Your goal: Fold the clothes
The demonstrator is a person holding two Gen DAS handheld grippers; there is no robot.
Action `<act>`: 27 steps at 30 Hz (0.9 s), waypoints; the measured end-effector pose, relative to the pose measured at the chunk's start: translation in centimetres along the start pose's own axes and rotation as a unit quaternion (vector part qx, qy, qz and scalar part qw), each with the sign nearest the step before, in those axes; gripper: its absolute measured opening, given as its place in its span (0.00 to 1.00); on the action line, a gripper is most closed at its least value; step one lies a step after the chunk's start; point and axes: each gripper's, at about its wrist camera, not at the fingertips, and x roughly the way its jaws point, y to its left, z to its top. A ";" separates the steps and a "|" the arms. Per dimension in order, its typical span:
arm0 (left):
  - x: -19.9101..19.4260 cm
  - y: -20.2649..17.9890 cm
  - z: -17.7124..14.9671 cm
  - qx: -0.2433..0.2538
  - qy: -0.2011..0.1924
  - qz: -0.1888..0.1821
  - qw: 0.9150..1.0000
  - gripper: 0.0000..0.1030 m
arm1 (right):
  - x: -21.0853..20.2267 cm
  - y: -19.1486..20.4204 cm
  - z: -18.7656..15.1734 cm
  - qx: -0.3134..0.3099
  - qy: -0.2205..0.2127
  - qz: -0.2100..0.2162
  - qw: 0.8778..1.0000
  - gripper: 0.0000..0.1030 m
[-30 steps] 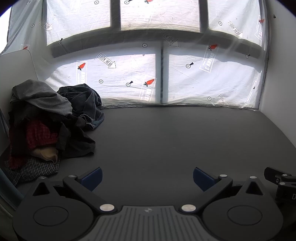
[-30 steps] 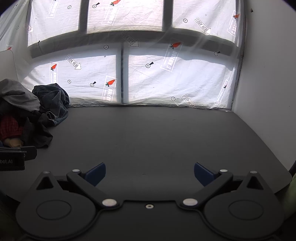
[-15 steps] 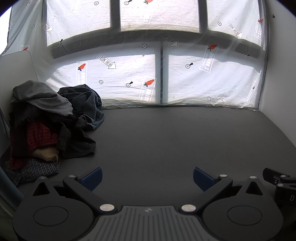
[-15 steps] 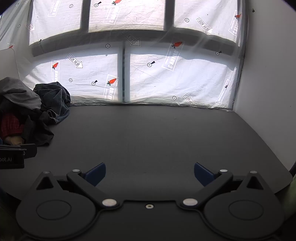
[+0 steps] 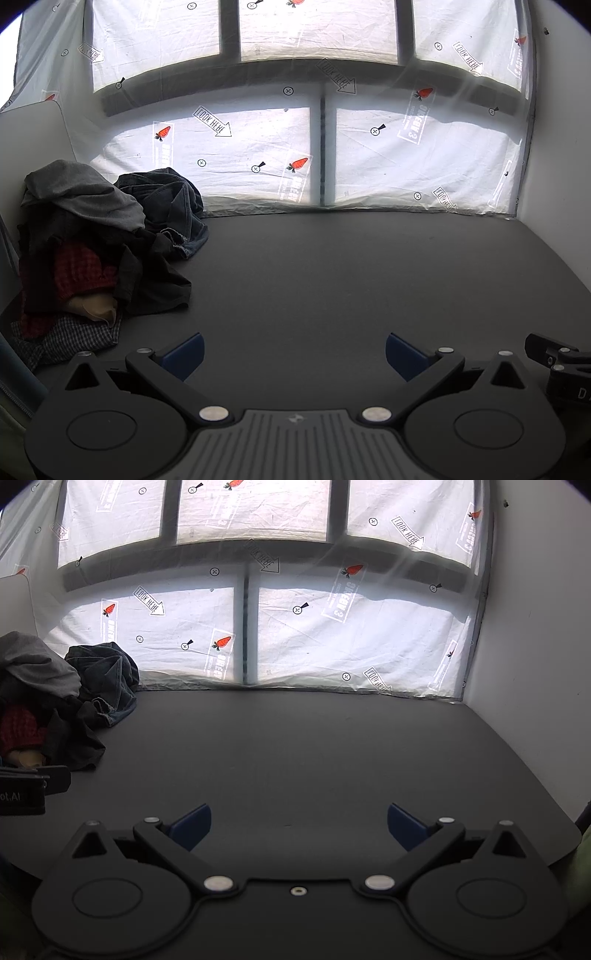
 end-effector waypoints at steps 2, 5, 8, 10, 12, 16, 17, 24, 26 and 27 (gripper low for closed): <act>0.1 0.0 0.1 -0.001 0.000 0.001 1.000 1.00 | 0.1 0.0 0.0 0.001 0.001 -0.001 1.000 1.00; 0.2 -0.1 0.2 -0.002 0.001 0.001 1.000 1.00 | 0.2 0.0 0.0 -0.002 0.000 -0.002 1.000 1.00; 0.5 -0.1 0.2 -0.004 0.003 0.001 1.000 1.00 | 0.4 0.1 0.2 -0.004 0.000 -0.002 1.000 1.00; 0.6 -0.1 0.3 -0.004 0.004 0.001 1.000 1.00 | 0.6 0.1 0.2 -0.004 0.002 -0.002 1.000 1.00; 0.9 0.0 0.4 -0.003 0.006 0.002 1.000 1.00 | 0.8 0.1 0.3 -0.004 0.004 -0.001 1.000 1.00; 1.5 0.0 0.6 -0.004 0.013 0.001 1.000 1.00 | 1.4 0.2 0.6 -0.006 0.008 0.001 1.000 1.00; 1.6 0.0 0.7 -0.003 0.014 0.000 1.000 1.00 | 1.5 0.2 0.7 -0.006 0.009 0.000 1.000 1.00; 2.8 0.0 1.2 0.013 0.022 -0.002 1.000 1.00 | 2.5 0.4 0.9 0.003 0.015 -0.007 1.000 1.00; 3.3 -0.2 1.5 0.013 0.022 0.000 1.000 1.00 | 2.9 0.4 0.9 0.006 0.017 -0.011 1.000 1.00; 3.7 -0.3 1.7 0.013 0.025 0.001 1.000 1.00 | 3.2 0.3 0.9 0.008 0.018 -0.013 1.000 1.00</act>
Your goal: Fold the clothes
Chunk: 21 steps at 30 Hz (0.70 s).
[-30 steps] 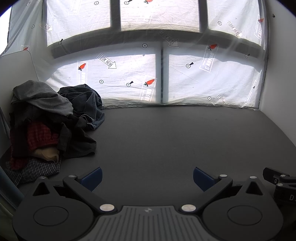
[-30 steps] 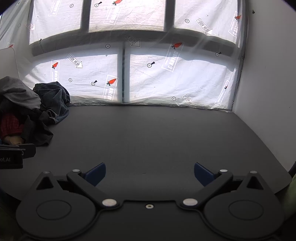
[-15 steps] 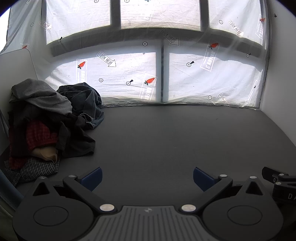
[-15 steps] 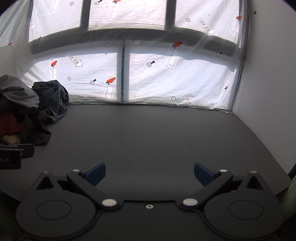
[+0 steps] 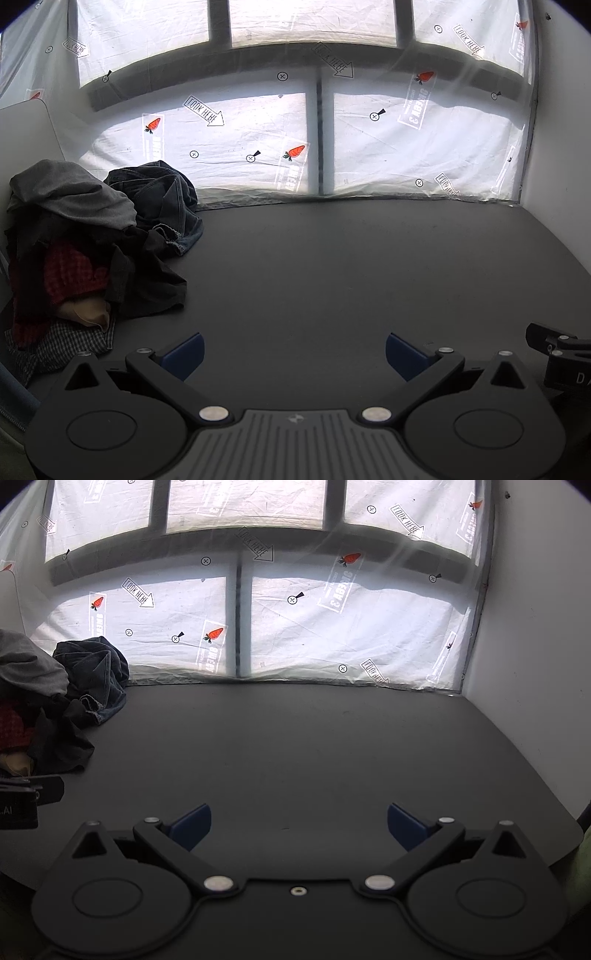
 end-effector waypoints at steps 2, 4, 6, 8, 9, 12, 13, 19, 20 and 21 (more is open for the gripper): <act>0.7 -0.4 0.5 -0.002 0.007 -0.001 1.000 1.00 | 0.8 -0.6 0.2 0.008 0.009 -0.002 1.000 1.00; 1.5 -0.9 1.1 -0.004 0.011 -0.008 1.000 1.00 | 1.6 -1.3 0.6 0.019 0.012 -0.001 1.000 1.00; 2.8 -1.7 1.9 -0.005 0.016 -0.013 1.000 1.00 | 2.2 -2.1 1.2 0.029 0.005 0.000 1.000 1.00; 4.1 -2.6 2.7 -0.005 0.021 -0.015 1.000 1.00 | 2.9 -3.0 1.8 0.039 -0.008 -0.002 0.999 1.00; 4.8 -3.1 3.2 -0.007 0.022 -0.014 1.000 1.00 | 3.3 -3.6 2.1 0.046 -0.017 0.001 0.999 1.00; 6.6 -4.3 5.4 -0.010 0.029 -0.013 0.999 1.00 | 5.5 -5.6 3.6 0.074 -0.035 0.022 0.996 1.00; 7.0 -4.5 6.1 -0.014 0.029 -0.013 0.999 1.00 | 6.2 -6.2 4.1 0.084 -0.037 0.030 0.995 1.00; 10.3 -4.4 10.6 -0.042 0.036 0.010 0.998 1.00 | 12.5 -8.2 8.1 0.119 -0.033 0.119 0.985 1.00; 10.8 -4.2 11.2 -0.052 0.038 0.019 0.998 1.00 | 13.3 -8.2 8.5 0.120 -0.031 0.128 0.984 1.00; 11.4 -3.7 11.6 -0.063 0.041 0.025 0.997 1.00 | 14.2 -8.1 8.8 0.120 -0.029 0.135 0.983 1.00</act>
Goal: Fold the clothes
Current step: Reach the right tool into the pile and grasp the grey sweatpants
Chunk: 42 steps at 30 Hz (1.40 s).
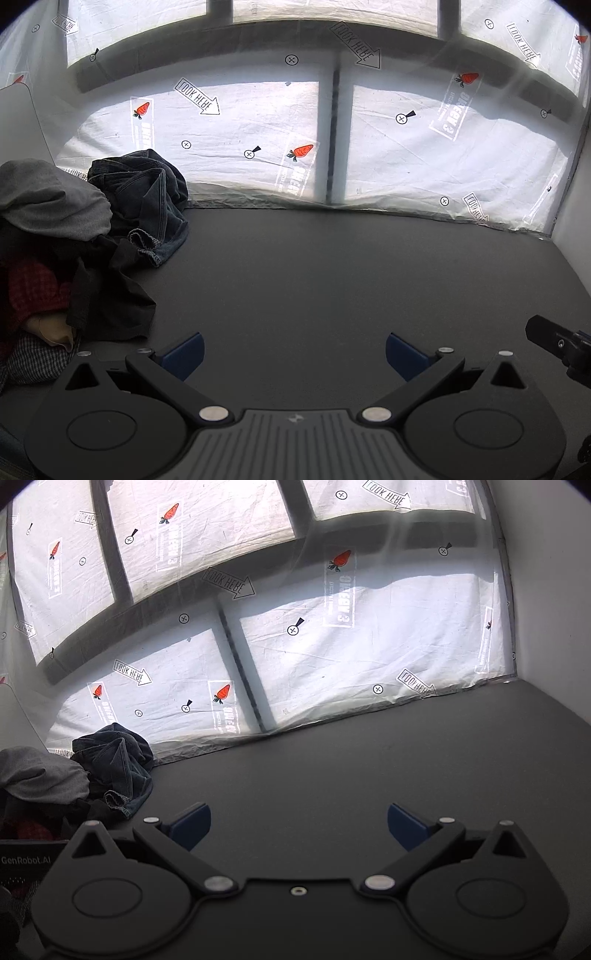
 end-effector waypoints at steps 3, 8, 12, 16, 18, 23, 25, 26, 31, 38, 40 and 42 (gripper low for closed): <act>1.7 1.7 1.1 -0.035 0.020 0.014 0.999 1.00 | 3.5 -0.1 0.6 -0.003 0.025 0.022 0.999 1.00; 4.2 6.4 1.8 -0.109 0.063 0.020 0.992 1.00 | 7.4 1.5 1.1 -0.025 0.041 0.019 0.999 1.00; 6.2 11.1 2.4 -0.163 0.075 0.027 0.983 1.00 | 11.0 4.2 1.2 -0.024 0.059 0.035 0.997 1.00; 8.4 16.0 3.6 -0.169 0.070 0.059 0.981 1.00 | 14.1 8.8 1.0 -0.051 0.063 0.043 0.996 1.00; 9.6 18.7 4.2 -0.173 0.066 0.070 0.980 1.00 | 15.5 11.7 1.0 -0.078 0.059 0.045 0.994 1.00; 14.3 28.0 5.1 -0.206 0.080 0.115 0.969 1.00 | 20.4 20.8 1.2 -0.130 0.059 0.069 0.987 1.00; 16.5 31.6 5.4 -0.216 0.094 0.131 0.963 1.00 | 22.2 24.4 1.3 -0.148 0.060 0.087 0.983 1.00; 17.4 33.0 5.4 -0.222 0.103 0.137 0.960 1.00 | 23.3 26.7 1.3 -0.159 0.062 0.095 0.981 1.00; 21.6 40.3 5.6 -0.265 0.121 0.168 0.942 1.00 | 28.1 36.0 1.4 -0.204 0.073 0.159 0.963 0.93; 25.9 46.7 4.6 -0.297 0.161 0.184 0.923 1.00 | 33.3 47.2 1.4 -0.241 0.081 0.262 0.931 0.69; 26.9 47.8 4.4 -0.302 0.172 0.184 0.920 1.00 | 34.2 49.8 1.5 -0.247 0.087 0.291 0.920 0.60; 27.7 48.6 4.2 -0.305 0.181 0.183 0.917 1.00 | 34.9 52.5 1.6 -0.261 0.084 0.318 0.908 0.54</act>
